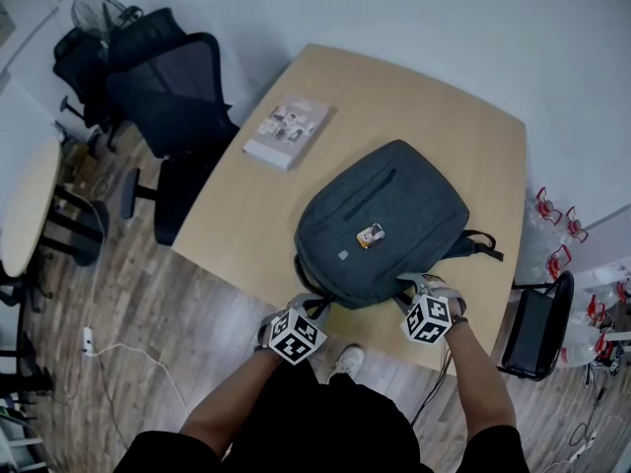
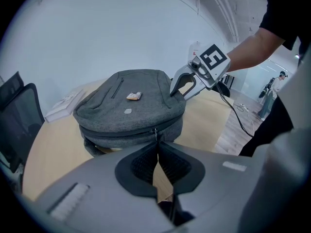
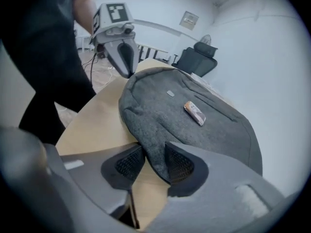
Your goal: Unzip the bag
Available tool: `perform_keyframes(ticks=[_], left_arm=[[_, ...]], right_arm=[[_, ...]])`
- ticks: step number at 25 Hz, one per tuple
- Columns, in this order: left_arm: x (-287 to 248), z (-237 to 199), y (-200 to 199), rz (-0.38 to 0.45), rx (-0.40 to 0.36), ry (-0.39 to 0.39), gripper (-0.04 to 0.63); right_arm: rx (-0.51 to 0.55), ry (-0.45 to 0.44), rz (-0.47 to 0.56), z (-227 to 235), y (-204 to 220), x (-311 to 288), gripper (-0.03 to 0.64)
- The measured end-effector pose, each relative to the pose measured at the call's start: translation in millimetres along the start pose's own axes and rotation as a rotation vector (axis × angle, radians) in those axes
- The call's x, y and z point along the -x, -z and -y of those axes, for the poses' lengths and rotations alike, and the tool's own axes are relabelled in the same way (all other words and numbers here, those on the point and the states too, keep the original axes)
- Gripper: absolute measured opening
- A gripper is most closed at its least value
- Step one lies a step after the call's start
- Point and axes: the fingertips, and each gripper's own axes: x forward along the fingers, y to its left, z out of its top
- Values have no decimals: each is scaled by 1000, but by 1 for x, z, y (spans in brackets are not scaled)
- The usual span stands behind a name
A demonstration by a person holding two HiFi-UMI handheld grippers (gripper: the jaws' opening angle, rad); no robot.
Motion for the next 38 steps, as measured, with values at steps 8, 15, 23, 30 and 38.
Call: perform_keyframes(ticks=[8,15,23,30,38], left_arm=[[-6,22,-2,-2,-7,21,29],[-4,20,4,-7,27,7,31],[-18,43,-6,11,40,32,32],[-20,41,-1,37,63,14,29],[-13,44,-1,50,67,-32,83]], right_arm=[[-195,64,6,-6,-20,-6,124],[-356,115,23,-16,-44,-12,124],[-385,131,72,-30,-67,-17,127],[-302,133,118,-35,-68,-13,143],[-290,104,158,-41,-75,12,261]])
